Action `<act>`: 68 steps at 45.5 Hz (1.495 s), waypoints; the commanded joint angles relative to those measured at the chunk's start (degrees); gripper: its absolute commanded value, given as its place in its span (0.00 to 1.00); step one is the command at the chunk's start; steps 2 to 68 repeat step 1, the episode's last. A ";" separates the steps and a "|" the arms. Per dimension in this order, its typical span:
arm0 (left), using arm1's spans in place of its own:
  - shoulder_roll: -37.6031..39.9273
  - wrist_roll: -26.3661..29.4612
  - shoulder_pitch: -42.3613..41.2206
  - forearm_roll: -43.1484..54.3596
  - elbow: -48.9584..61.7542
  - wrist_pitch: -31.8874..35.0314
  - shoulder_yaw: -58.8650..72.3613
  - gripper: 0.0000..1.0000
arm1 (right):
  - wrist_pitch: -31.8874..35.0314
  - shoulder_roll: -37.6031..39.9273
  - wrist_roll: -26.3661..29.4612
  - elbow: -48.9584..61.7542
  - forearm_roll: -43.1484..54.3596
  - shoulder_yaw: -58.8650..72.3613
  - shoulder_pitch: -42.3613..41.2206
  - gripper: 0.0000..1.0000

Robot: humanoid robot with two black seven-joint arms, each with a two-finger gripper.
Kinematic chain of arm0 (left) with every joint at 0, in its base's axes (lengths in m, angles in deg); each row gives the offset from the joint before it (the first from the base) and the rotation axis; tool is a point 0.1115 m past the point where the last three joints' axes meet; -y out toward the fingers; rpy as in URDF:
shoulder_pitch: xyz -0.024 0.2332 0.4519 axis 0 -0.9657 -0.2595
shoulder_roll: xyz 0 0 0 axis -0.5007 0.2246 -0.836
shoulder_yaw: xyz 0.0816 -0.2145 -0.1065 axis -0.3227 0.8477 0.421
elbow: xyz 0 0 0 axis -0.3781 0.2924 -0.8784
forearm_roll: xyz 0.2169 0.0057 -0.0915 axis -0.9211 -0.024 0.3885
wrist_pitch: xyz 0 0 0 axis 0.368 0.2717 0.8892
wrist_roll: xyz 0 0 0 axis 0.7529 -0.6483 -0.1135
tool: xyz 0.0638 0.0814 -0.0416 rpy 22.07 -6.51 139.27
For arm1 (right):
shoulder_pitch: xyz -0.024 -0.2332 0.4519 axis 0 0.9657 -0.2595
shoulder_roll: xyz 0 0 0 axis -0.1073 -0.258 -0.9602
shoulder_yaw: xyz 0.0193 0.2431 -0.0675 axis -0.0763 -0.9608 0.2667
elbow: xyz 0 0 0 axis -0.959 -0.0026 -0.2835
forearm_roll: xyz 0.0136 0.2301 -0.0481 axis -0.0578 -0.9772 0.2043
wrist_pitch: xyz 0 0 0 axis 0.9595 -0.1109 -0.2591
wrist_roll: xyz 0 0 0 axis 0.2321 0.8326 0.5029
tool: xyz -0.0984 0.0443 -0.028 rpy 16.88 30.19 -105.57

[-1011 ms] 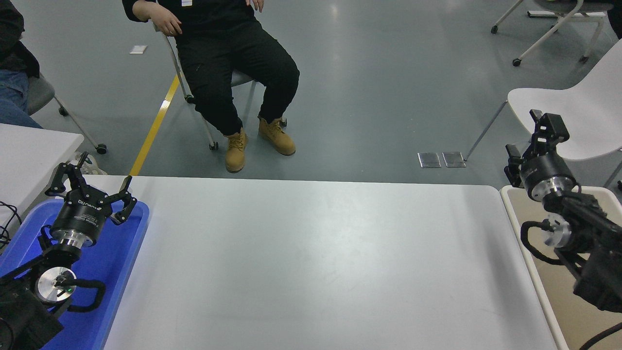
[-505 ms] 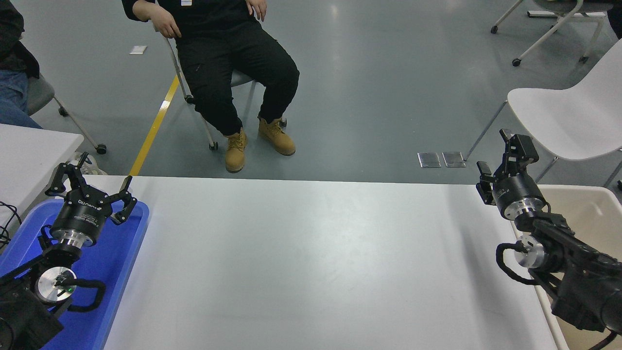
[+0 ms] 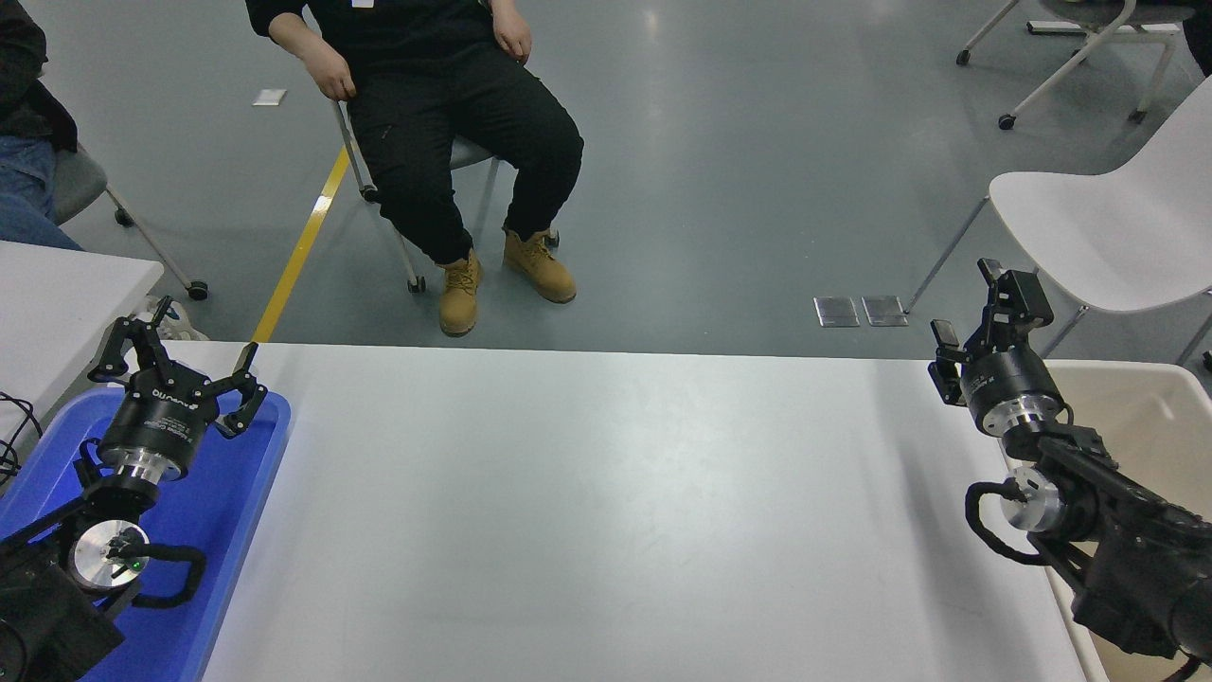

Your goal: Clean the table surface

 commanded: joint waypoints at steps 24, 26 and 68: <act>-0.05 0.00 0.00 0.00 0.00 0.00 0.01 1.00 | 0.09 0.48 -0.29 -0.01 0.01 -0.76 0.65 0.98; -0.05 0.00 0.00 0.00 0.00 0.00 0.01 1.00 | 0.09 0.48 -0.29 -0.01 0.01 -0.76 0.65 0.98; -0.05 0.00 0.00 0.00 0.00 0.00 0.01 1.00 | 0.09 0.48 -0.29 -0.01 0.01 -0.76 0.65 0.98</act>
